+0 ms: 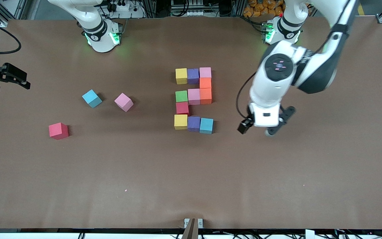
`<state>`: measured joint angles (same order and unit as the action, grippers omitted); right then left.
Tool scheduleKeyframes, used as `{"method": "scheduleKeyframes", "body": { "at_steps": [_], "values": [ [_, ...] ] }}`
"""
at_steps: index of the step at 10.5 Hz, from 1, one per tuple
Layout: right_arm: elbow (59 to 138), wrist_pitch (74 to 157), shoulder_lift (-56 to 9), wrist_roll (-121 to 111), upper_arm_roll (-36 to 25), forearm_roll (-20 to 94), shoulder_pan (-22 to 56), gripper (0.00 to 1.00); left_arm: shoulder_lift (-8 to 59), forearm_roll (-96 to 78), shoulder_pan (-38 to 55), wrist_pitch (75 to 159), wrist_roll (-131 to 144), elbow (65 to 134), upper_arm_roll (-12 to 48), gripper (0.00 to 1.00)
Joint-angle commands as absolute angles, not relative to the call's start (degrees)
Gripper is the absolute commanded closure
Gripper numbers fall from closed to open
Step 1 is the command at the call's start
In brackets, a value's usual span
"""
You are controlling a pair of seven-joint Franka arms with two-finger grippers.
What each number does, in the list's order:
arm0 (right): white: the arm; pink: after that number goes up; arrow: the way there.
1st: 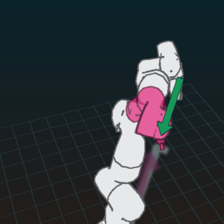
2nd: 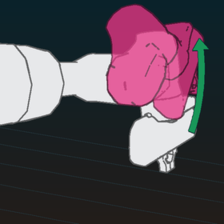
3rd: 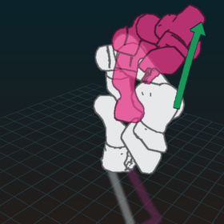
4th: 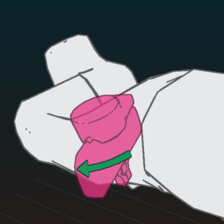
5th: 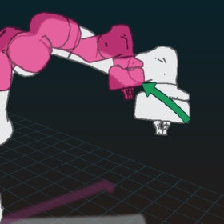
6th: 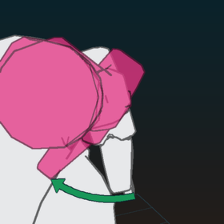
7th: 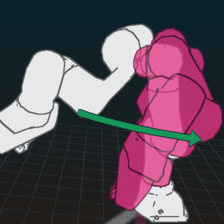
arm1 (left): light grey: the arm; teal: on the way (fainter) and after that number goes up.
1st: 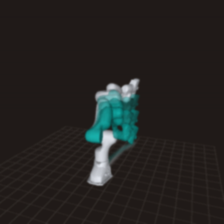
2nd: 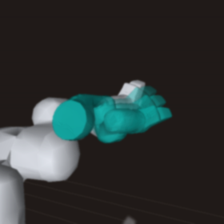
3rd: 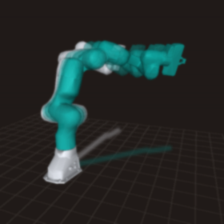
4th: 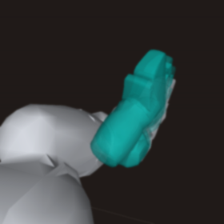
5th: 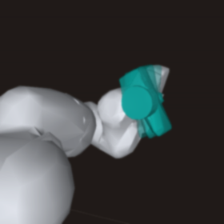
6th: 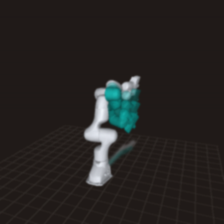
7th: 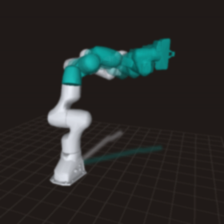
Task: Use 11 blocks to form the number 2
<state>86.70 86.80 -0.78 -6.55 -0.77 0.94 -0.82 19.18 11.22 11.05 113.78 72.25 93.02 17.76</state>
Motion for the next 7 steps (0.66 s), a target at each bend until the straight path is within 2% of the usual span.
{"method": "scheduleKeyframes", "body": {
  "at_steps": [1, 3, 7],
  "values": [
    [85.0, 86.2, -1.8, -5.5, -0.2, 0.8, -1.5, 0.00, 15.7, 11.2, 8.7, 112.2, 63.7, 94.1, 17.9, 0.00],
    [85.0, 86.4, -1.8, 2.7, -0.1, 0.6, -1.1, 0.00, 13.6, 11.3, 5.9, 111.3, 57.8, 94.1, 18.1, 0.00],
    [84.9, 86.5, -2.2, 3.1, 0.1, 0.7, -1.1, 0.00, 7.7, 11.0, 2.1, 104.8, 37.1, 94.0, 17.9, 0.00]
  ]
}}
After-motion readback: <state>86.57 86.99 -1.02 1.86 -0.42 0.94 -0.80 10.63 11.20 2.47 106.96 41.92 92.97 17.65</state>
